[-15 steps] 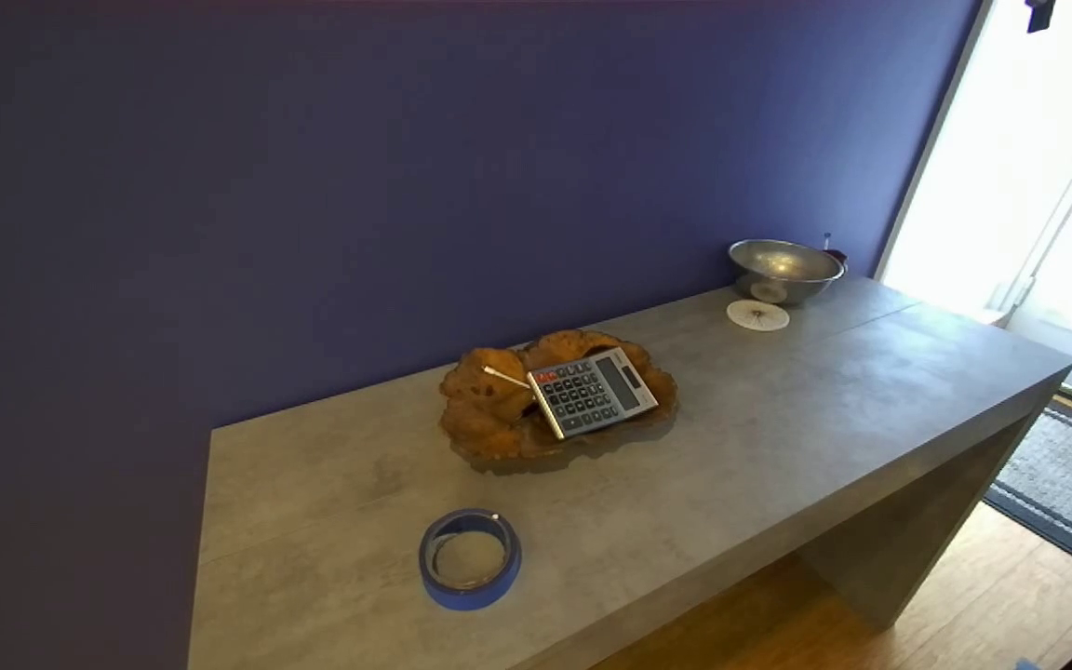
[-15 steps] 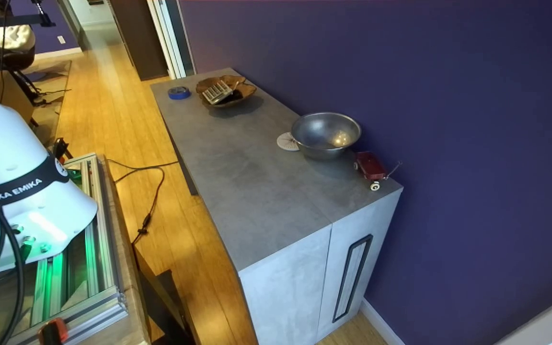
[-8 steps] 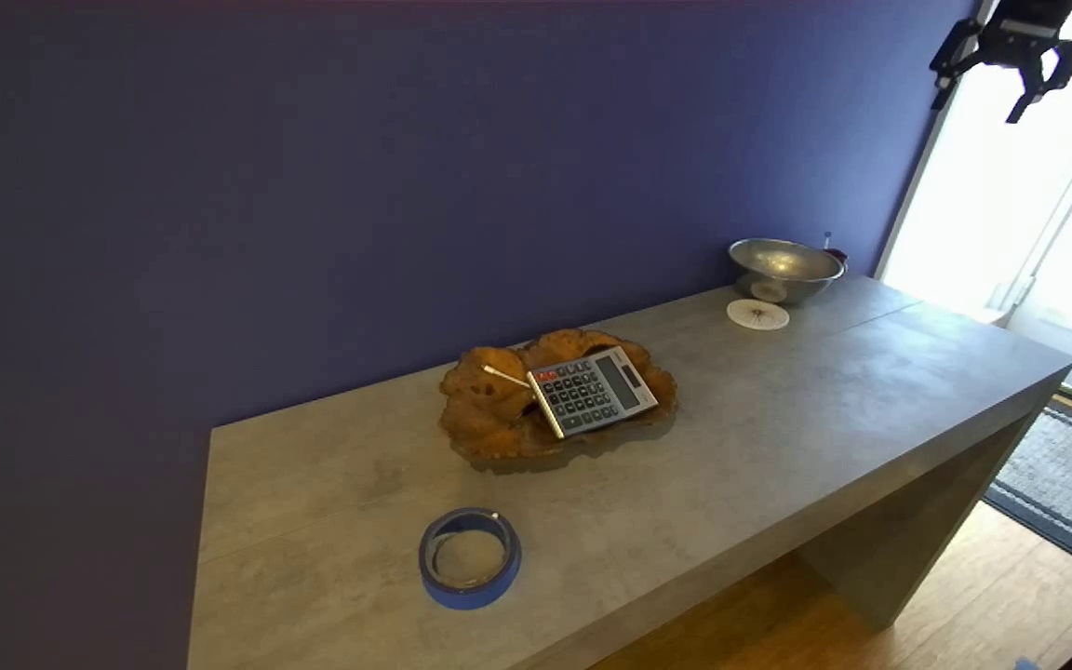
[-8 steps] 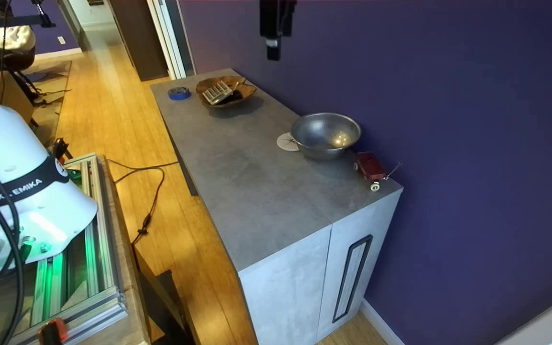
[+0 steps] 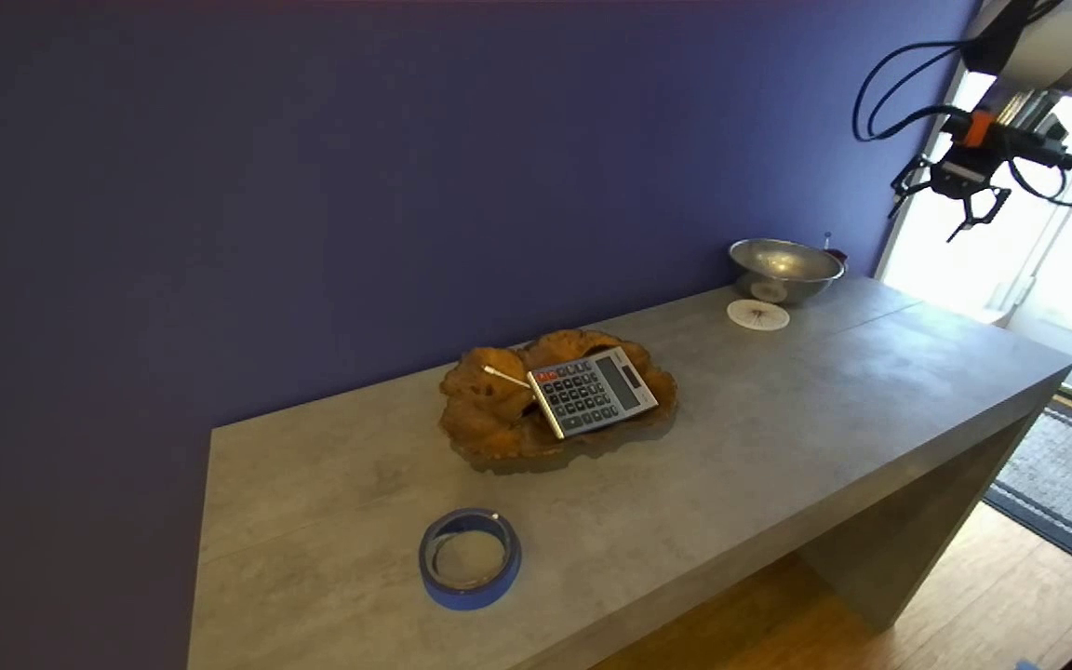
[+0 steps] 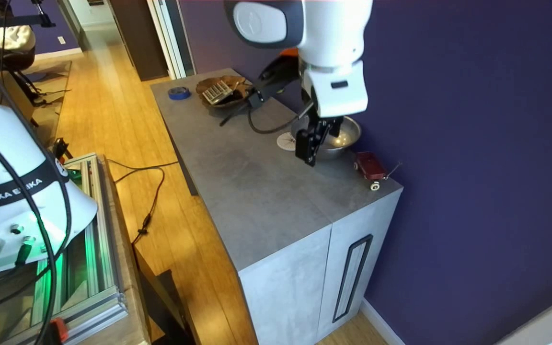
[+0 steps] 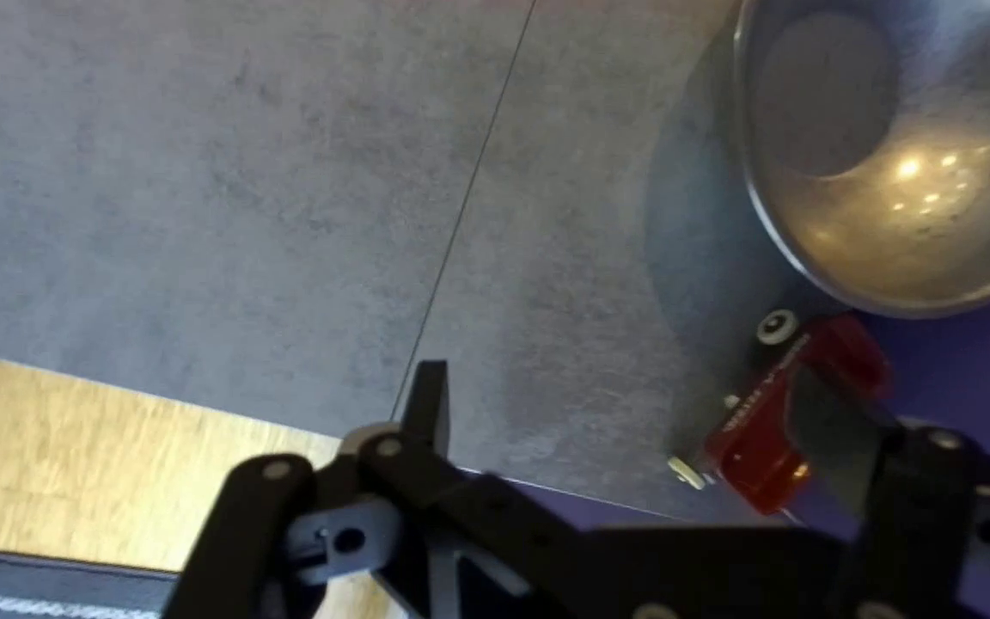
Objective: Put the red wagon in the silver bowl
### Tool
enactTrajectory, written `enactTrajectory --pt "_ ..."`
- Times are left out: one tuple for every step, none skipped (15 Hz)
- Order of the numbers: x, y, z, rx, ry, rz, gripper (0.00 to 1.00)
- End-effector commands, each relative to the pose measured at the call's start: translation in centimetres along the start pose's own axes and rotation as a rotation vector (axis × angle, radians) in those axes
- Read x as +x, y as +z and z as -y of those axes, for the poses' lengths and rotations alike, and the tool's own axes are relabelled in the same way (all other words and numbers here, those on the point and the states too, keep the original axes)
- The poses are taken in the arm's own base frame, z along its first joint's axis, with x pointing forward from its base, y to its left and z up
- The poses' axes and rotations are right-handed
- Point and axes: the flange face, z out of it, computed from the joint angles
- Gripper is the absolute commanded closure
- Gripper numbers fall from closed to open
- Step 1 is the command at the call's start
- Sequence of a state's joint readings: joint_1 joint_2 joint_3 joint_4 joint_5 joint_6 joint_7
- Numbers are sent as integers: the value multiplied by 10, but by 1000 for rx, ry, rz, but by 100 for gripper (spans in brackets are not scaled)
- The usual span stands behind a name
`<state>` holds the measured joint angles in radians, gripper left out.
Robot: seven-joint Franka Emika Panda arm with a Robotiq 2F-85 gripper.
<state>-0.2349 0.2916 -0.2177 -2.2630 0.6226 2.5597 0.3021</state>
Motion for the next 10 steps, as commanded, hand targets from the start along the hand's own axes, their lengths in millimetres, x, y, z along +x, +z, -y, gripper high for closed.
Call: enactTrajectory --pt "8 20 -2 -13 33 19 0" --pt "16 39 -4 -27 54 36 0" --pt "23 53 -4 -38 65 43 0" --pt "27 61 -3 -43 70 46 0" --pt "30 64 -2 -44 71 46 0" --pt "31 63 1 -41 71 46 0" --pt "29 72 9 -11 55 55 0" --pt "29 76 12 2 64 38 0" --pt "30 79 18 26 82 45 0" --pt "30 82 23 41 93 24 0"
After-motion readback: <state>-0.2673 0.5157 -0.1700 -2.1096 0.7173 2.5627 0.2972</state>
